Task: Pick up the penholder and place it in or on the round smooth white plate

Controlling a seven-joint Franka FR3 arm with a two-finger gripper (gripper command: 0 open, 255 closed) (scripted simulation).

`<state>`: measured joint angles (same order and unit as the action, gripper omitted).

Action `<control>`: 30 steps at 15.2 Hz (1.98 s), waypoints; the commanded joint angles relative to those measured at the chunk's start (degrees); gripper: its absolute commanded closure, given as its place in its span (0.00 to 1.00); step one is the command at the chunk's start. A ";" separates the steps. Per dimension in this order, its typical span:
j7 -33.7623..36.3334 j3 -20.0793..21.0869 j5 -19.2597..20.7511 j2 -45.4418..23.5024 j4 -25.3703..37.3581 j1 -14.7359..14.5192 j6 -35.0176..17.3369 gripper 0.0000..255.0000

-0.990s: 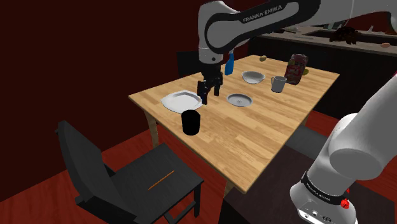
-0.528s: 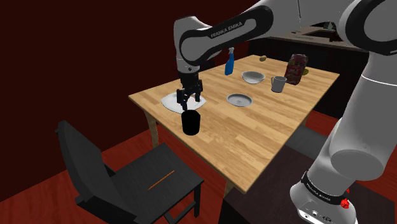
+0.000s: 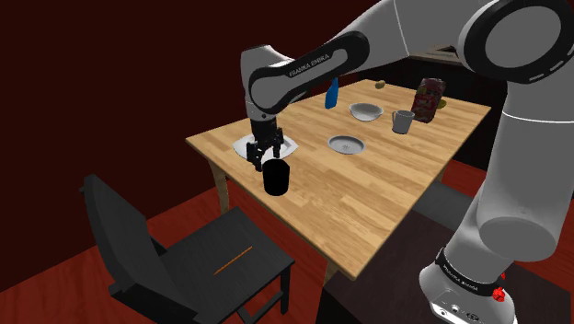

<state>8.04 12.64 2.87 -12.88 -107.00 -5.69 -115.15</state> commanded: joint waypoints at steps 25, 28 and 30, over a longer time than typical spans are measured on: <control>-0.11 0.08 -0.24 0.95 0.68 0.05 1.57 1.00; 1.03 0.81 6.05 2.53 -1.72 -2.40 0.20 0.00; 3.80 2.49 18.72 5.97 -6.67 -7.10 -0.90 0.00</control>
<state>10.55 14.33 14.76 -8.81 -111.18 -10.62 -115.61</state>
